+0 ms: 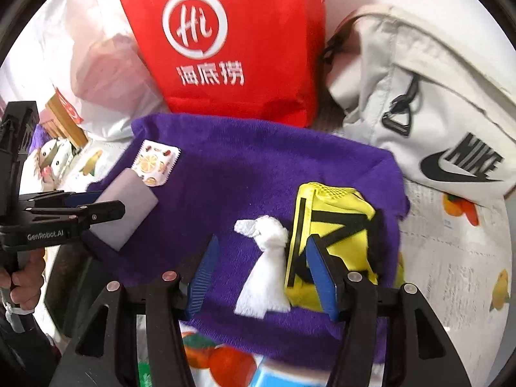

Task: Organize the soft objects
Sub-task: 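Open right gripper to drop cloth bundle while left gripper releases foam block on towel, then grasp black watch strap with right gripper while left gripper reaches past green box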

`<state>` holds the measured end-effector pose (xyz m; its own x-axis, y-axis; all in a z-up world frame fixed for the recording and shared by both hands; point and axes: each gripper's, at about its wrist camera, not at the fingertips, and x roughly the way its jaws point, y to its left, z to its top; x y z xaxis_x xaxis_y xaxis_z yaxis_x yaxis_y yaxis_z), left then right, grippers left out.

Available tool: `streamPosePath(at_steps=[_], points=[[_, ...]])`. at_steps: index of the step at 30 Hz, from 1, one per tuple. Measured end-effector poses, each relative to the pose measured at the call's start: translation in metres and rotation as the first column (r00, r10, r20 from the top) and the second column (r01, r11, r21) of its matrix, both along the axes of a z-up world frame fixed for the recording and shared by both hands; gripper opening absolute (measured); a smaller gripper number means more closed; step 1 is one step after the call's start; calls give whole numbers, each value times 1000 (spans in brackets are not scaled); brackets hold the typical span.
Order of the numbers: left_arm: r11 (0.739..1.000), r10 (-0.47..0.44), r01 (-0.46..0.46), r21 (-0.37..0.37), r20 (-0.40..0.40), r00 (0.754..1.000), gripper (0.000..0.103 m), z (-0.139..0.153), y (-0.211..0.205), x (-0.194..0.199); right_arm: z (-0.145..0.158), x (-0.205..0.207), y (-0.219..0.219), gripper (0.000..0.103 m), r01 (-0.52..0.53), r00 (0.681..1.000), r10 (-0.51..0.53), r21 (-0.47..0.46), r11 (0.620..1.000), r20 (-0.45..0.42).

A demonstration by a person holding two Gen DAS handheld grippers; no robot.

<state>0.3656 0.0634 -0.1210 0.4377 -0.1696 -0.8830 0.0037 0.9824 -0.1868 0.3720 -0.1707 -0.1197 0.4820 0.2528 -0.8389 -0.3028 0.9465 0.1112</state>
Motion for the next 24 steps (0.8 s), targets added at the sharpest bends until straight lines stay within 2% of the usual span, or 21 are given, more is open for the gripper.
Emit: streamPosePath(at_steps=[6, 10, 13, 17, 18, 20, 22, 24], points=[[1000, 27, -28, 10, 78, 997, 51, 22, 10, -36, 25, -50, -4, 57, -2, 998, 0, 43, 999, 66], [999, 31, -28, -33, 85, 996, 51, 32, 18, -63, 33, -82, -5, 57, -14, 998, 9, 77, 997, 66], [999, 39, -37, -22, 107, 993, 51, 38, 20, -87, 37, -114, -9, 57, -29, 997, 21, 118, 993, 68], [999, 48, -46, -24, 113, 992, 51, 38, 20, -114, 33, -161, -14, 55, -49, 995, 38, 121, 991, 88], [998, 50, -47, -33, 113, 992, 51, 37, 20, -121, 30, -172, -14, 54, -62, 995, 52, 123, 990, 83], [998, 53, -49, -44, 108, 993, 51, 35, 20, -132, 23, -193, -12, 41, -98, 994, 91, 114, 989, 65], [997, 56, -51, -49, 99, 993, 51, 32, 19, -145, 17, -209, -12, 37, -118, 992, 112, 105, 988, 55], [997, 58, -53, -58, 94, 994, 51, 29, 19, -156, 9, -224, -13, 37, -131, 991, 126, 117, 984, 50]])
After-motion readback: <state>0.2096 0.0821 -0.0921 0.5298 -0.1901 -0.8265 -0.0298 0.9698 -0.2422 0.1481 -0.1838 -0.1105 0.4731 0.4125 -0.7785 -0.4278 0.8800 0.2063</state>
